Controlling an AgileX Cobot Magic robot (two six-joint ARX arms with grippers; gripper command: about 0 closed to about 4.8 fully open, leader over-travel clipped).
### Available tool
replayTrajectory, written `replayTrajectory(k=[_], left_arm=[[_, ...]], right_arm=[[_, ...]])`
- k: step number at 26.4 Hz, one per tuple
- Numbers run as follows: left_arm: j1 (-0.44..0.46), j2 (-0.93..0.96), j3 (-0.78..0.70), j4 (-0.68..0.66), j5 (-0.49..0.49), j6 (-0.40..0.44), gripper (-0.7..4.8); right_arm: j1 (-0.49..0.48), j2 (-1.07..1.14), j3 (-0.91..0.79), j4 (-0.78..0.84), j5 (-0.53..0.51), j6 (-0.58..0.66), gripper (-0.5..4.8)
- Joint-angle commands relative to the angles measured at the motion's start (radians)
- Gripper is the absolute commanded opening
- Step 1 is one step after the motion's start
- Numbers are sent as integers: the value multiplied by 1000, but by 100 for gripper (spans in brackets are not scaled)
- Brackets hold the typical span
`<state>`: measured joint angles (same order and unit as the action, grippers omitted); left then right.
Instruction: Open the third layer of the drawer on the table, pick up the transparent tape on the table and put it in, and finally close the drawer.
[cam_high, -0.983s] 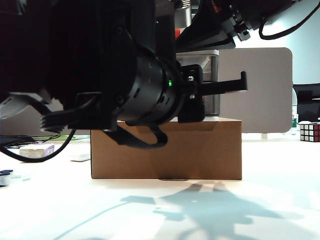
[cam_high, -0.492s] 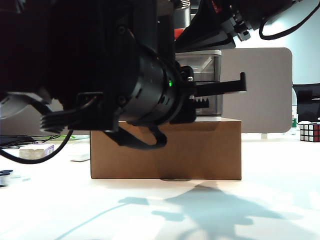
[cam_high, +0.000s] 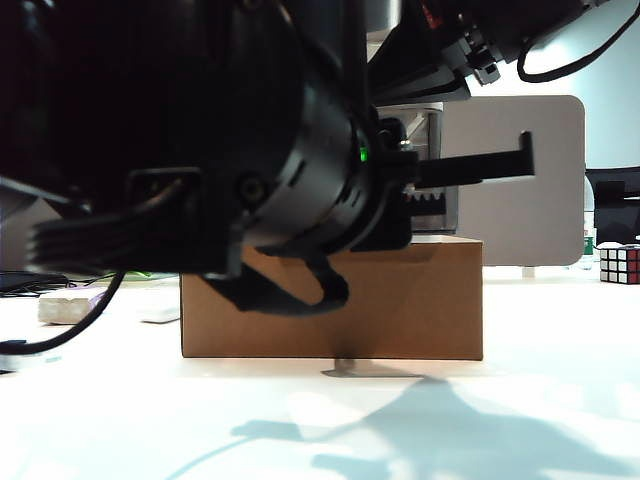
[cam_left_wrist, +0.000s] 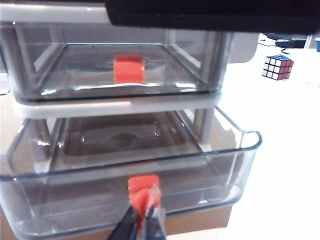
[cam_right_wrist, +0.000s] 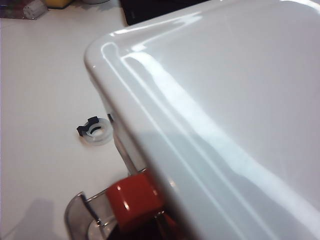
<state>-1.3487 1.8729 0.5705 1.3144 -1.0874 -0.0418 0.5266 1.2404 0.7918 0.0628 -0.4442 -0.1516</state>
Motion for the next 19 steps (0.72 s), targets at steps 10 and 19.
replayTrajectory(k=[10,19], left_arm=[[-133,-3,-2,19,-165,6,-6],[-182,-7,-22,49,-195,9,164]], right_arm=[[0,-1,5,17,9,-5,-5],[0,-1,5,16,8,-5,-5]])
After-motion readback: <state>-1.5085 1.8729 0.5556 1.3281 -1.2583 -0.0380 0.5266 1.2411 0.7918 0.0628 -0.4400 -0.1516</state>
